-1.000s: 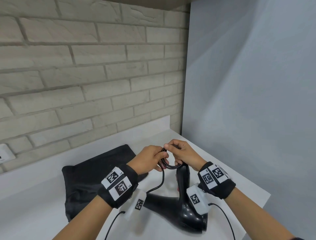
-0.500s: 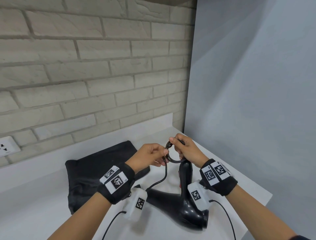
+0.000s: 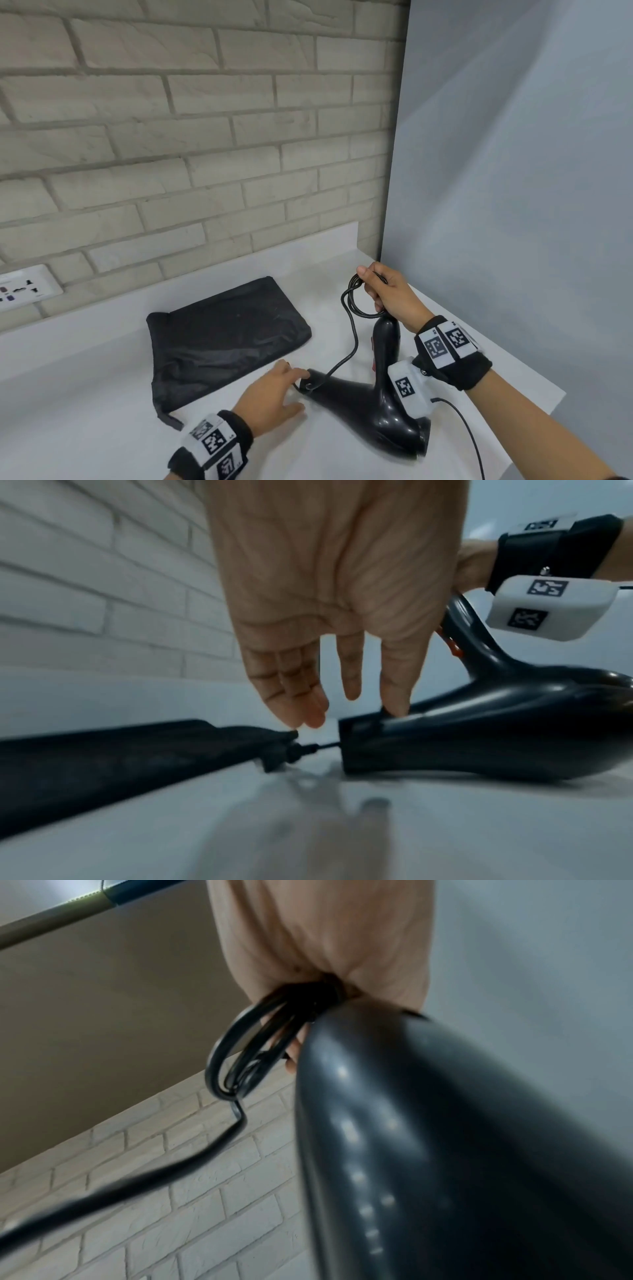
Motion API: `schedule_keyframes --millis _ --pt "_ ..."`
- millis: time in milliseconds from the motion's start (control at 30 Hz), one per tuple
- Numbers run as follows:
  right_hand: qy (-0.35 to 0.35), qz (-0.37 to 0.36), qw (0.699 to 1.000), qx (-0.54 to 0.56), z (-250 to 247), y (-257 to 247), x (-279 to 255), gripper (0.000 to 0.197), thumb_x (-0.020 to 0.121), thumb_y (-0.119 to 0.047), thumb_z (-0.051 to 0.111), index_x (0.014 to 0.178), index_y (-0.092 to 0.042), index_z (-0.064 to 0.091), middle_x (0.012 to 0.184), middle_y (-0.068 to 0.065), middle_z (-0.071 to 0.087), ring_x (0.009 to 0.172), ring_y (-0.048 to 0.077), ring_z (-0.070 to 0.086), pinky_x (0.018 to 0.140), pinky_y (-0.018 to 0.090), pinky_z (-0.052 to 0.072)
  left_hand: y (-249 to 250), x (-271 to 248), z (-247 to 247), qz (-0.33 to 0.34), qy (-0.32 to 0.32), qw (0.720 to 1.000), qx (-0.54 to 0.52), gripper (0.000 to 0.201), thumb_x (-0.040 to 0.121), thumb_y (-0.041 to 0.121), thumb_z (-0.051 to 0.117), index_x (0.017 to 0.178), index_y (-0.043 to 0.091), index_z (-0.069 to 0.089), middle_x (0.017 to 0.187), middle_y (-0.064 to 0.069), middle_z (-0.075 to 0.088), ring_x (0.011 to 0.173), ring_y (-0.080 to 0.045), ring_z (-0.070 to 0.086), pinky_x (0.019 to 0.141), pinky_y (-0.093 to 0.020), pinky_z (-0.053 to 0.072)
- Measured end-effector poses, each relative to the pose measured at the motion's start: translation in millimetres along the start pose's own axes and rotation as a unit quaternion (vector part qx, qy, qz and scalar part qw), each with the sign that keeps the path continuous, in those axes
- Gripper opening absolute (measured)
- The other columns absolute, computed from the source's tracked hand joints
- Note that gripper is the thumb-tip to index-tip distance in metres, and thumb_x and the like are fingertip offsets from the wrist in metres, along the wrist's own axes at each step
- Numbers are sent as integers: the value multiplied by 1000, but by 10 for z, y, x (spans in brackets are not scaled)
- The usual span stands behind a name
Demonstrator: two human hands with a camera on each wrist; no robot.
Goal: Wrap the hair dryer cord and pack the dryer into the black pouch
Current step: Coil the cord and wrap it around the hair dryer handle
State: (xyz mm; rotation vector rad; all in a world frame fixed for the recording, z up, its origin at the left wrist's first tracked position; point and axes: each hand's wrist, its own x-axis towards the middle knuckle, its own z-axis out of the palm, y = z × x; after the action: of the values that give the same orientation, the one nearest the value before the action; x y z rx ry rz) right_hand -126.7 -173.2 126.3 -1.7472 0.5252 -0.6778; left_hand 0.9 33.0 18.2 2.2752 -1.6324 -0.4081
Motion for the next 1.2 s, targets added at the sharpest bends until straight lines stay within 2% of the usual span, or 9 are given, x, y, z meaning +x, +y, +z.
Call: schedule_keyframes --millis 133,467,600,700,800,900,1067,1133,1200 --pt "-4 5 1000 -9 -8 -15 -22 35 94 -28 49 66 -14 34 56 0 31 40 3 29 41 15 33 59 163 170 -22 40 999 23 27 85 33 57 110 21 53 100 10 38 81 -9 44 58 -11 29" --pt "-4 14 1000 -12 -31 -5 -7 33 94 -28 49 70 -12 35 57 0 30 40 3 29 41 14 31 -49 230 344 -27 50 992 117 36 85 44 47 109 17 49 114 2 46 106 -17 50 72 -22 33" --pt "-1 4 1000 -21 -31 -7 -8 30 94 -26 49 71 -10 38 57 1 33 48 8 32 45 16 37 -87 273 290 -1 40 992 117 18 67 42 39 67 30 52 68 15 52 58 -5 59 45 -14 26" --pt "-1 1 1000 -18 -32 -2 3 31 94 -25 49 69 -11 38 56 1 36 49 10 34 46 16 41 -156 227 273 -27 78 995 61 9 82 28 46 86 23 53 78 11 52 75 -9 54 59 -18 31" --pt "-2 5 1000 -14 -28 4 13 32 94 -25 49 68 -12 38 56 1 37 50 10 35 47 16 42 -280 219 292 -47 67 992 93 29 84 18 46 113 18 50 105 8 50 101 -14 47 73 -21 29" --pt "-5 5 1000 -13 -14 -2 20 34 95 -24 48 65 -13 36 56 1 37 51 11 35 47 16 43 -299 224 351 -36 61 992 100 24 81 11 48 102 15 58 106 -1 55 105 -25 55 69 -26 32" --pt "-6 12 1000 -17 -26 -5 31 32 94 -26 48 67 -13 38 56 0 37 51 10 36 48 16 43 -270 216 281 -46 13 985 166 24 93 14 39 110 12 55 117 -5 50 113 -22 47 64 -22 29" --pt "-2 15 1000 -16 -37 9 44 28 94 -27 48 73 -9 42 56 1 37 52 10 36 48 16 43 -285 159 232 -22 18 988 149 22 93 16 38 108 14 54 114 -3 52 109 -21 49 58 -20 27" --pt "3 18 1000 -11 -39 25 59 24 94 -27 48 81 -7 45 56 1 37 51 10 36 48 16 44 -309 87 168 4 51 996 75 17 92 18 41 101 16 55 100 2 53 96 -15 52 65 -22 33"
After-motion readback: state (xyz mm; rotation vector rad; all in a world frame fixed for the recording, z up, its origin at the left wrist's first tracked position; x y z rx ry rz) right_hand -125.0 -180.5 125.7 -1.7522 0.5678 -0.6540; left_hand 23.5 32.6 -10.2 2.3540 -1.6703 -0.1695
